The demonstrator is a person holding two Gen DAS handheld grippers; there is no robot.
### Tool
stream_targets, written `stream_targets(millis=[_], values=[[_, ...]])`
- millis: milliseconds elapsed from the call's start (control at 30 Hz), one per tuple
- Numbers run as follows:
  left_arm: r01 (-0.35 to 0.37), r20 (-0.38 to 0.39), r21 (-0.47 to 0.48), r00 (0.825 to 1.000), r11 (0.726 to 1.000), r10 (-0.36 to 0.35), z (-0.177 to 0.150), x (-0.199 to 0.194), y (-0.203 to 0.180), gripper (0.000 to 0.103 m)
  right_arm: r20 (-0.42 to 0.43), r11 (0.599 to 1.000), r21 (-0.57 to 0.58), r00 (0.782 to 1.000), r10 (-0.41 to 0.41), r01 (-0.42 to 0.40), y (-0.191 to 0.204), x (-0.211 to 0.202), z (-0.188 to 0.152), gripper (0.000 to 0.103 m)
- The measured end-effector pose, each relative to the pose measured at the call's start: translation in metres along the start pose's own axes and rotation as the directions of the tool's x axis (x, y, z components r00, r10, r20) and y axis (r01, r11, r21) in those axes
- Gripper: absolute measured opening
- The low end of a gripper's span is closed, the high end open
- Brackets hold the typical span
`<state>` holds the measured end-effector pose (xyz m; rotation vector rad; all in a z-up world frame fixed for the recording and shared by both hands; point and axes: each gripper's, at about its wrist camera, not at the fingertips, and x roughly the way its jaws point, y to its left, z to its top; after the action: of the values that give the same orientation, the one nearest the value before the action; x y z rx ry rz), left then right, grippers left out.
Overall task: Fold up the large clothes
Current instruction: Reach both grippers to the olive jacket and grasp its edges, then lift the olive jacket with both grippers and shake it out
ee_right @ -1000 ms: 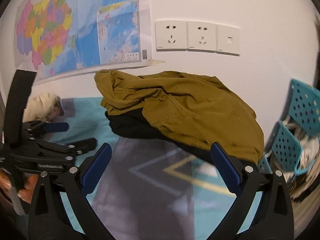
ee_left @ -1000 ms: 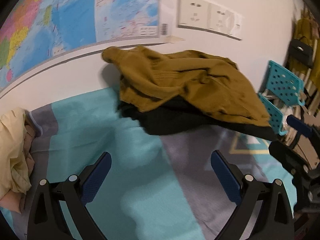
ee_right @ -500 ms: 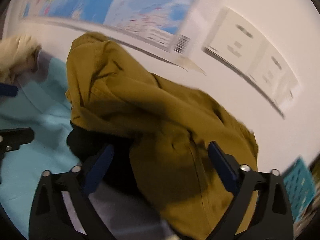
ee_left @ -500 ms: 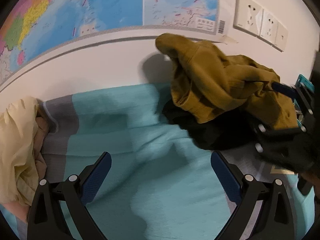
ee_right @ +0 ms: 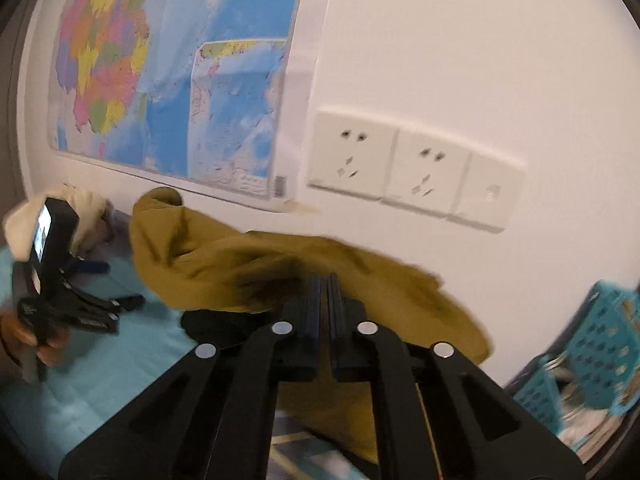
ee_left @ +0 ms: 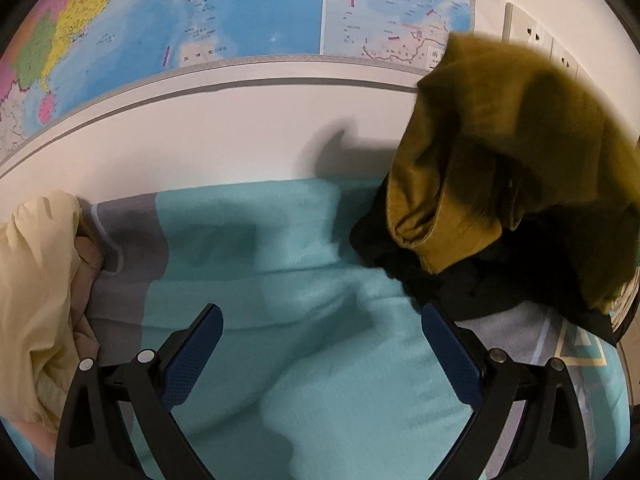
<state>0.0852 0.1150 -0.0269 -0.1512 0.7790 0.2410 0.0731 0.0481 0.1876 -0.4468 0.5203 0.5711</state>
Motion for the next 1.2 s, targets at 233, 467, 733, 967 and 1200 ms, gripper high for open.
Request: stream_targets(millis=[233, 467, 733, 967, 1200], values=[[-0.019, 0.011, 0.03, 1.0, 0.999, 0.019, 0.006, 0.008, -0.002, 0.096, -0.043, 0.934, -0.357, 0.999, -0.007, -0.009, 0.089, 0.047, -0.011, 0.09], [0.013, -0.004, 0.02, 1.0, 1.0, -0.012, 0.009, 0.016, 0.003, 0.096, -0.06, 0.919, -0.393, 0.996, -0.067, 0.038, 0.095, 0.093, 0.007, 0.036], [0.181, 0.073, 0.112, 0.979, 0.977, -0.19, 0.011, 0.004, -0.014, 0.096, 0.039, 0.997, 0.073, 0.999, 0.027, -0.03, -0.037, -0.007, 0.064, 0.013], [0.259, 0.141, 0.296, 0.94, 0.919, -0.31, -0.001, -0.011, -0.076, 0.096, 0.081, 0.978, 0.203, 0.996, 0.029, -0.045, -0.087, -0.054, 0.07, 0.012], [0.06, 0.294, 0.5, 0.926, 0.864, -0.235, -0.021, -0.012, -0.151, 0.096, 0.15, 0.954, 0.282, 0.987, 0.059, -0.1, -0.113, -0.08, 0.067, 0.012]])
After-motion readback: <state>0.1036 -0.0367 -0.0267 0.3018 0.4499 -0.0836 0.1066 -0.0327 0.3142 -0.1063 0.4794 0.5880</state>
